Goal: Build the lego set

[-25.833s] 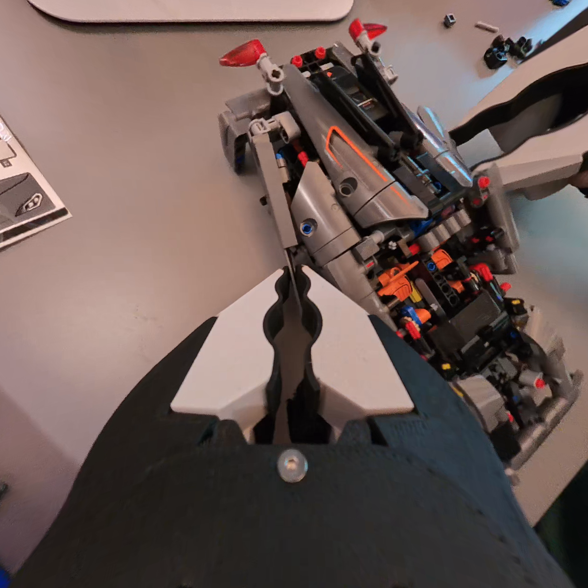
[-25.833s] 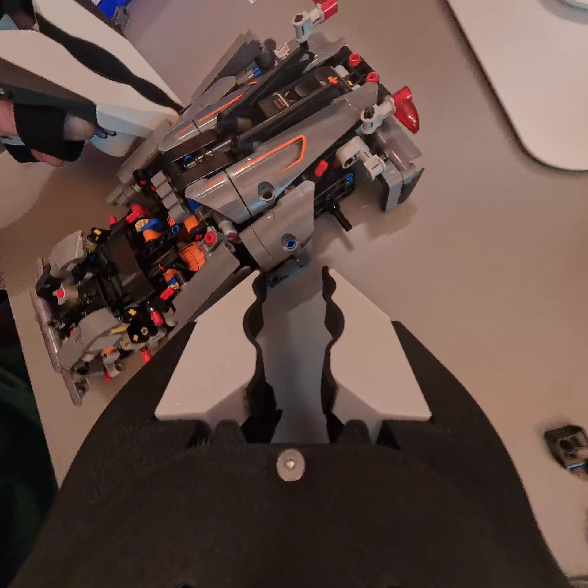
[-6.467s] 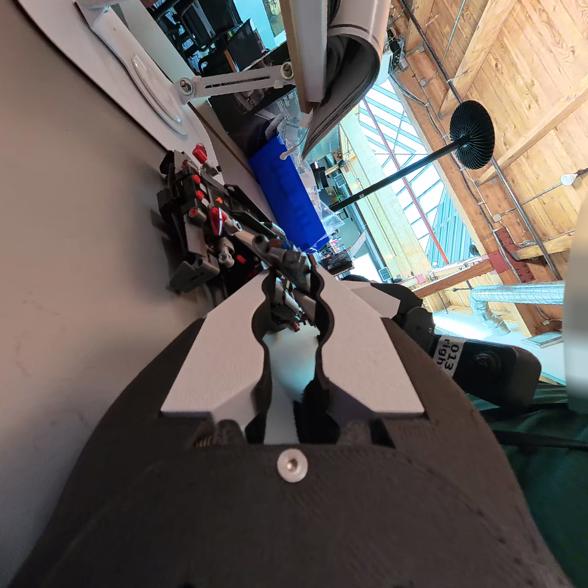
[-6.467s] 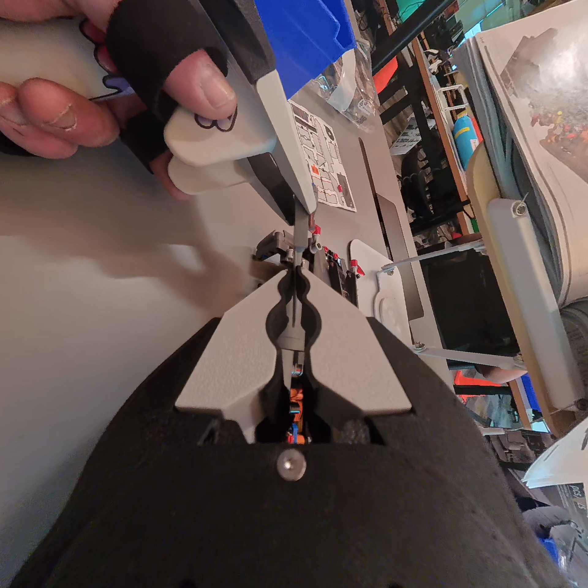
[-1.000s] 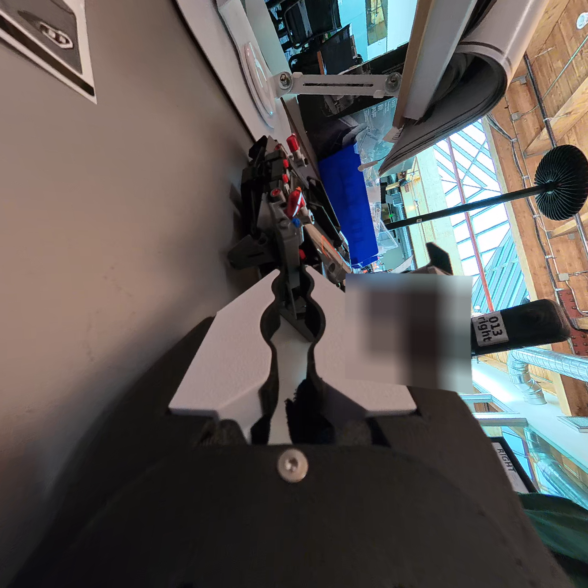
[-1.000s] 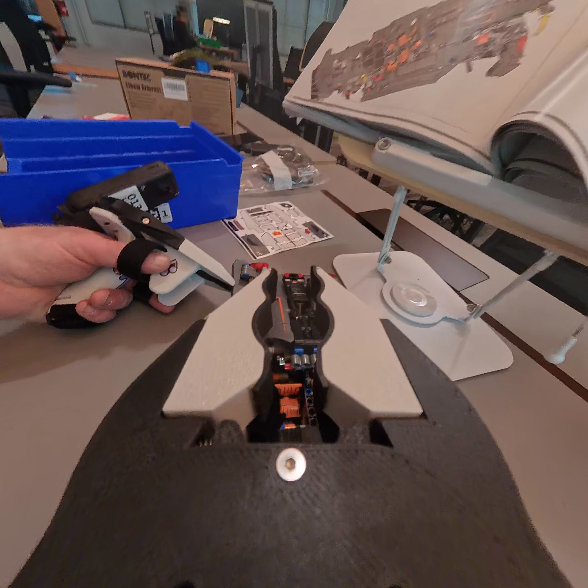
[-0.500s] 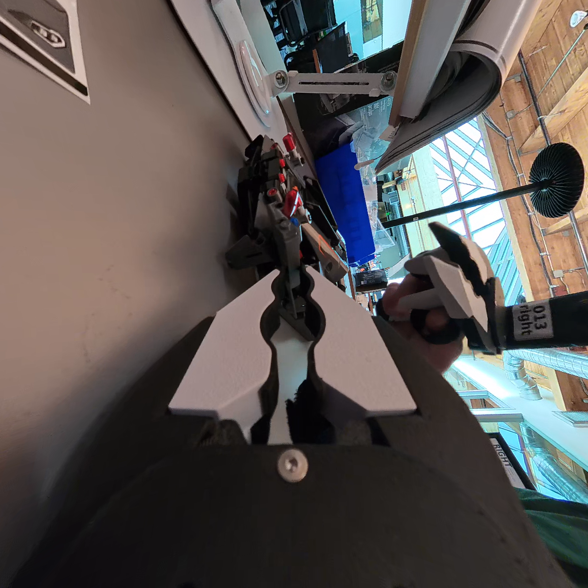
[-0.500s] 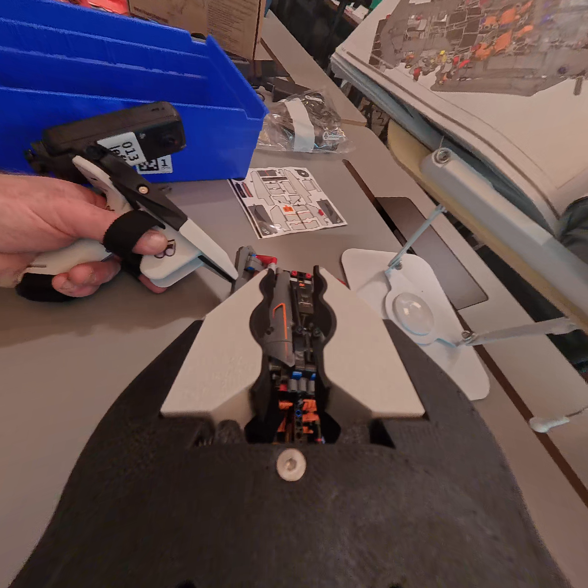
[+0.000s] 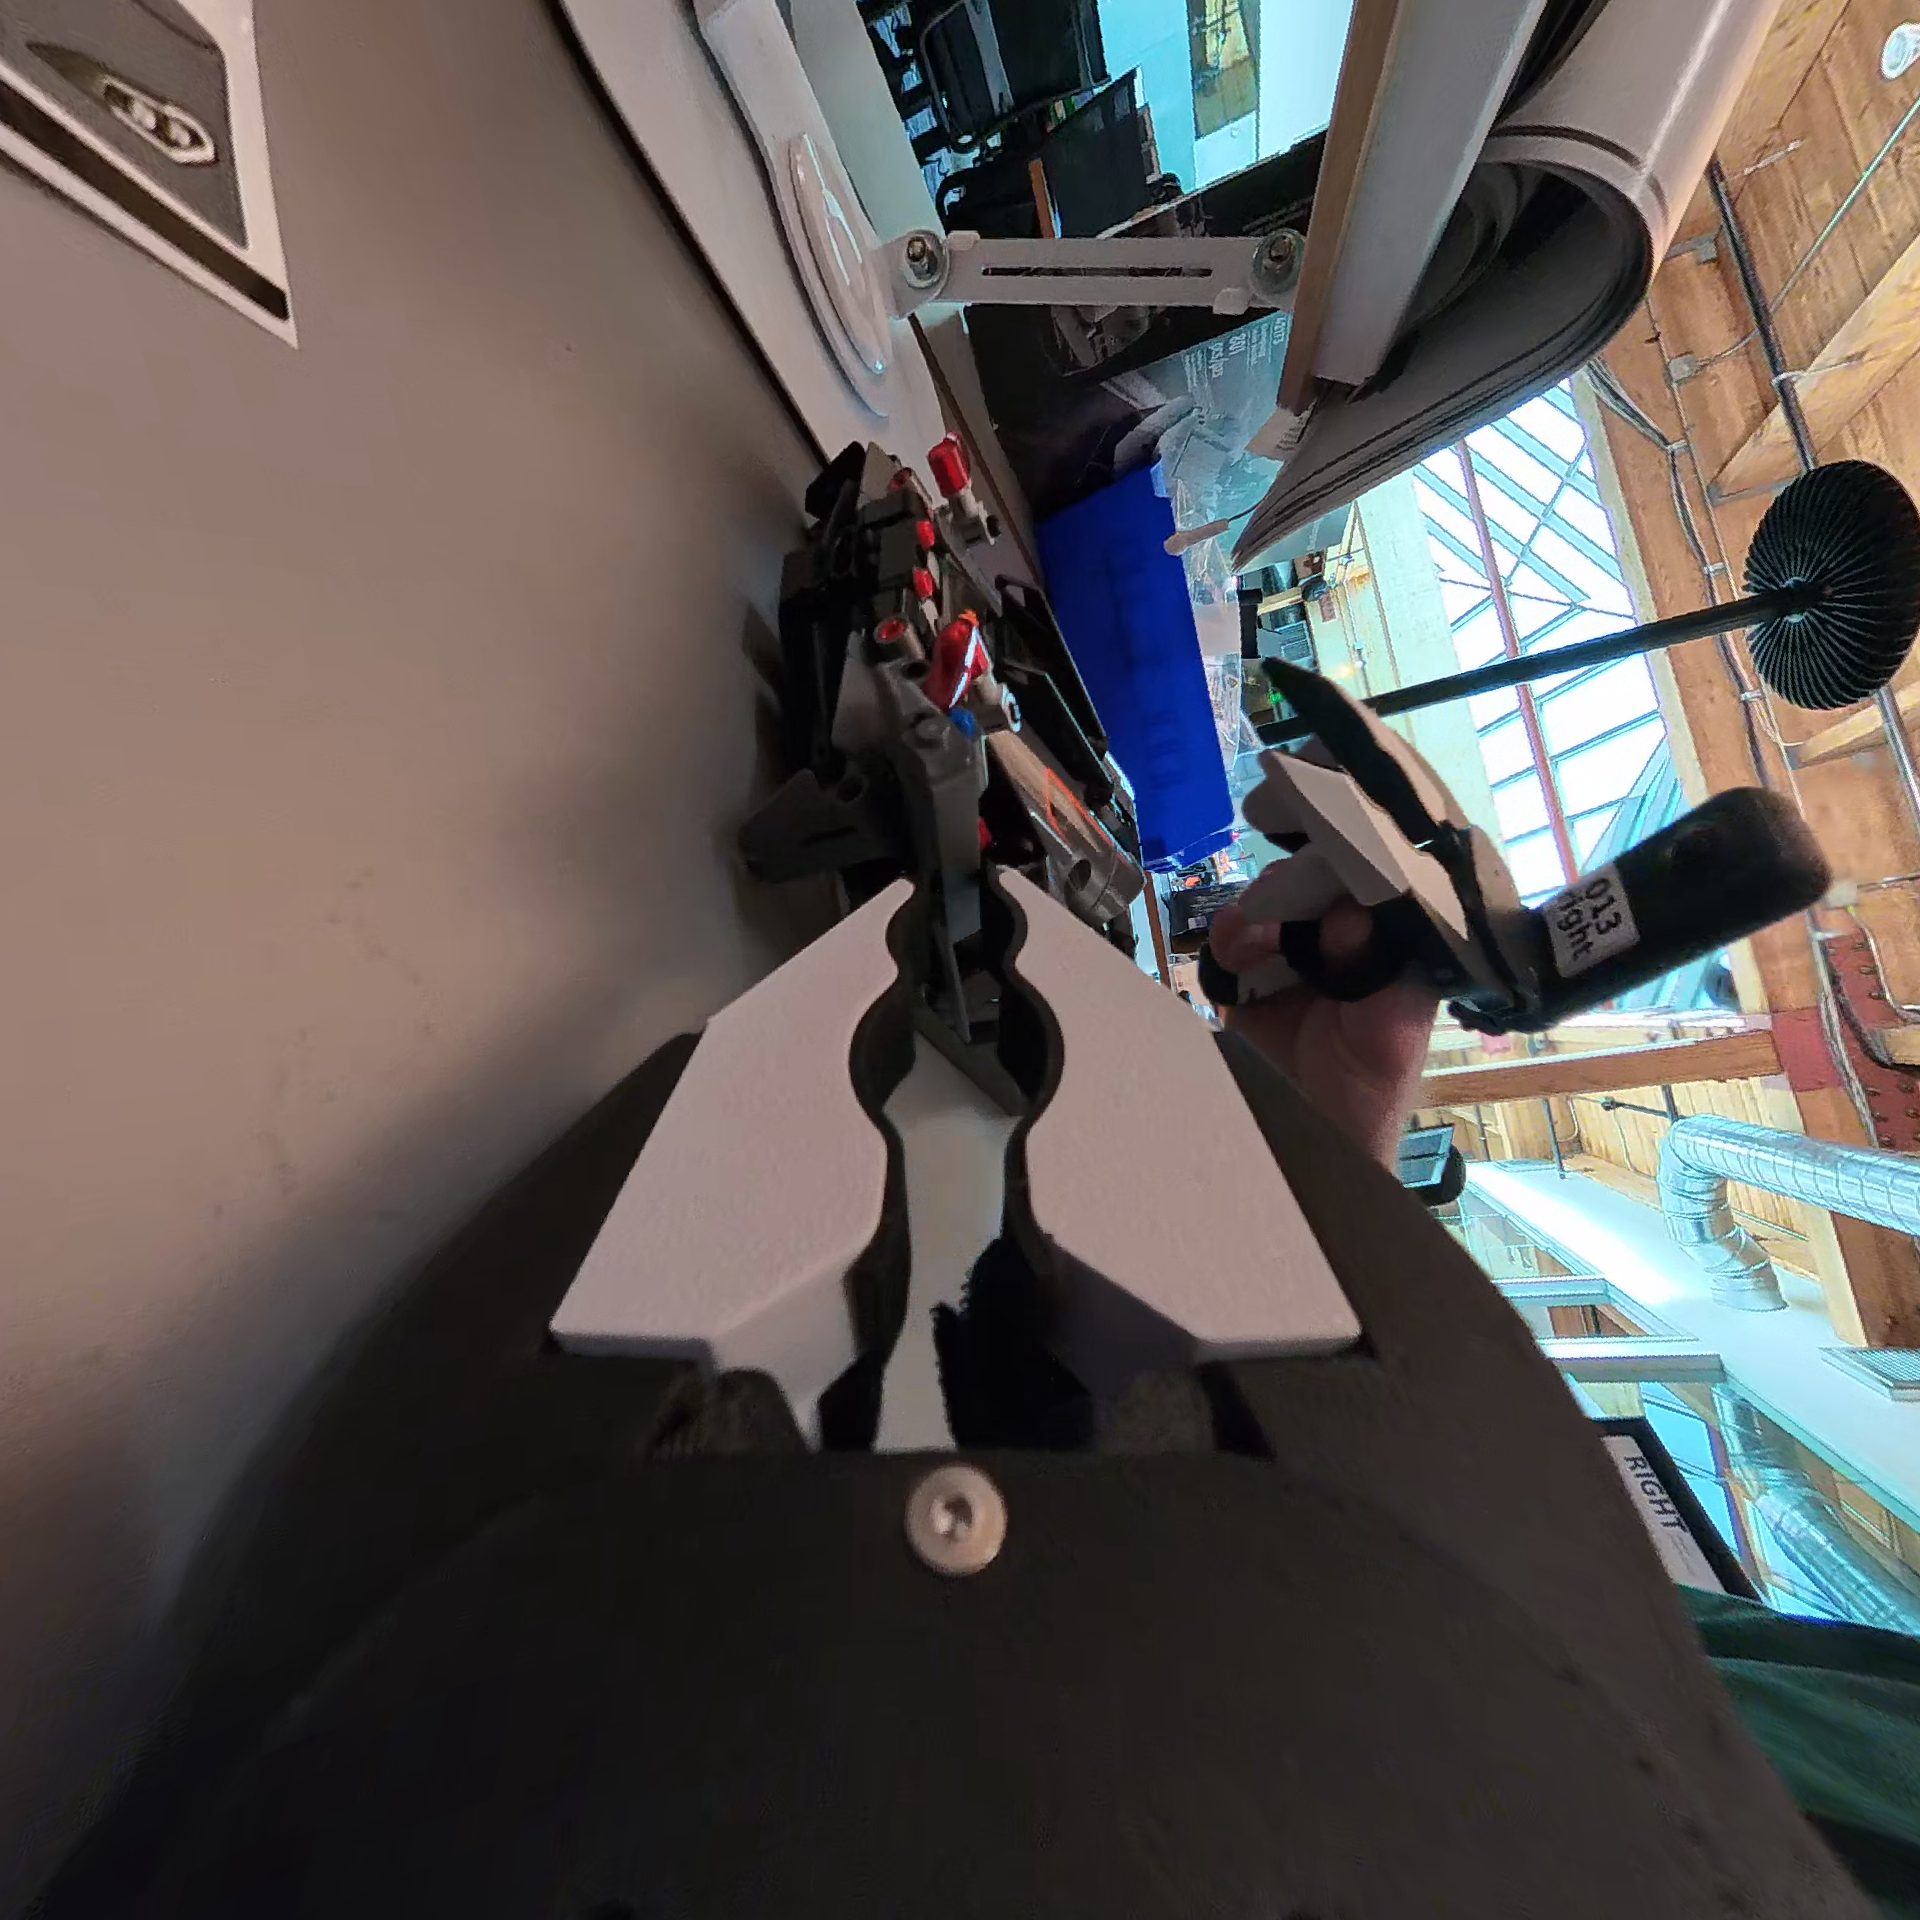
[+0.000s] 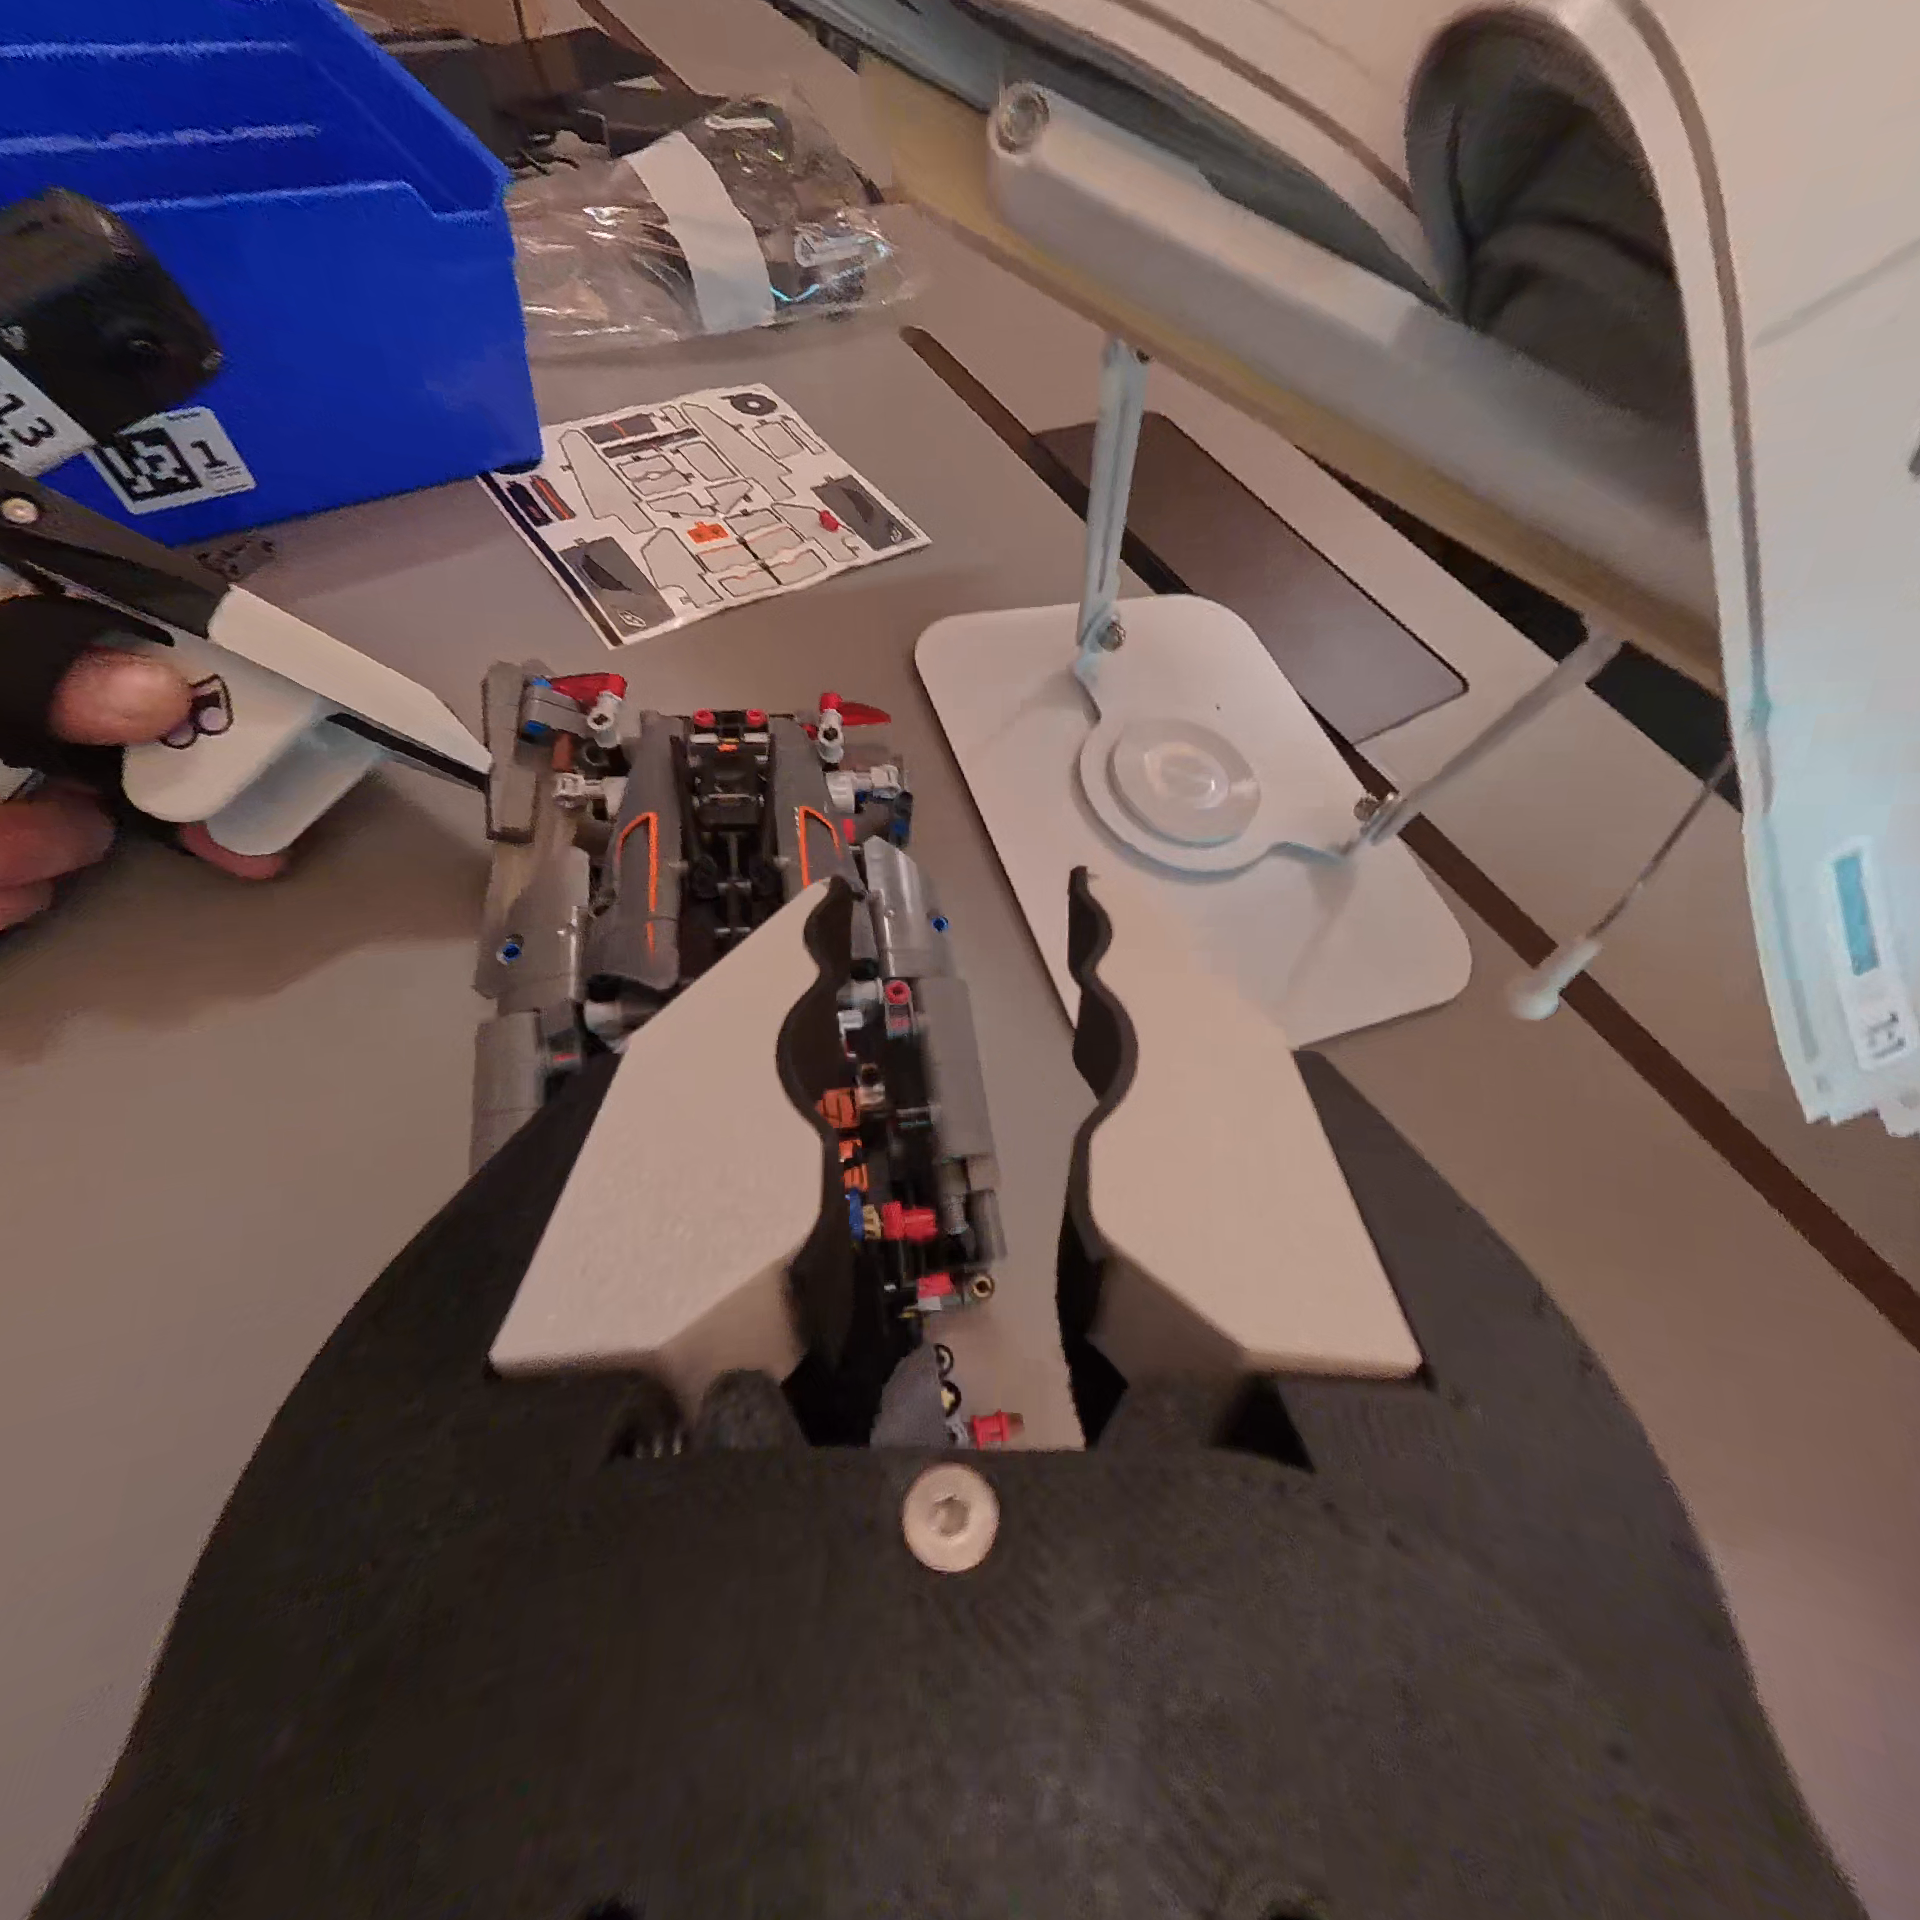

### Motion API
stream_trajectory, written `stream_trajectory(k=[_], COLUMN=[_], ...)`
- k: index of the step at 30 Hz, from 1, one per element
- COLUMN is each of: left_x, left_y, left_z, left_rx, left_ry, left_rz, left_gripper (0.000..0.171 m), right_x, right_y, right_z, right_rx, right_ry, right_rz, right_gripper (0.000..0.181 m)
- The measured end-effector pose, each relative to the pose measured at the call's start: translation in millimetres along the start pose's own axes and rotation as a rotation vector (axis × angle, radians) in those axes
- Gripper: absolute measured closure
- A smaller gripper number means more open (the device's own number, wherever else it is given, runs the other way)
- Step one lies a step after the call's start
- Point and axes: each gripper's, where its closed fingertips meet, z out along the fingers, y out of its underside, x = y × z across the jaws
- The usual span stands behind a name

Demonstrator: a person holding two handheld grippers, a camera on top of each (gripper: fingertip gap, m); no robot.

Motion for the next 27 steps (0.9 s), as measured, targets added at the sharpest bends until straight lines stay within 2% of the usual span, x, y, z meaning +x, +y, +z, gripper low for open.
stream_trajectory(k=[8, 14, 16, 19, 24, 27], left_x=[0.1, 3.2, 7.0, 7.9, 9.5, 9.8], left_y=[0.0, -0.3, 0.2, -0.2, 5.7, 4.6], left_z=[0.5, -1.6, -4.9, -12.1, -19.4, -18.8], left_rx=[0.0, 0.009, 0.013, 0.041, 0.039, 0.036], left_ry=[-0.002, 0.003, 0.031, 0.03, 0.043, 0.035], left_rz=[0.004, 0.029, 0.026, 0.033, 0.02, 0.045], left_gripper=[0.165, 0.166, 0.171, 0.171, 0.171, 0.171], right_x=[7.1, -0.2, -13.7, -54.3, -130.4, -136.8], right_y=[45.4, 29.6, 17.3, 5.2, 8.2, 20.1], right_z=[10.7, 3.4, -0.6, -3.6, 10.2, 32.0], right_rx=[-0.094, -0.031, 0.006, 0.025, -0.023, -0.145], right_ry=[-0.052, -0.05, -0.067, -0.135, -0.211, -0.118], right_rz=[0.08, 0.0, -0.06, -0.207, -0.469, -0.591], right_gripper=[0.123, 0.132, 0.137, 0.143, 0.148, 0.144])
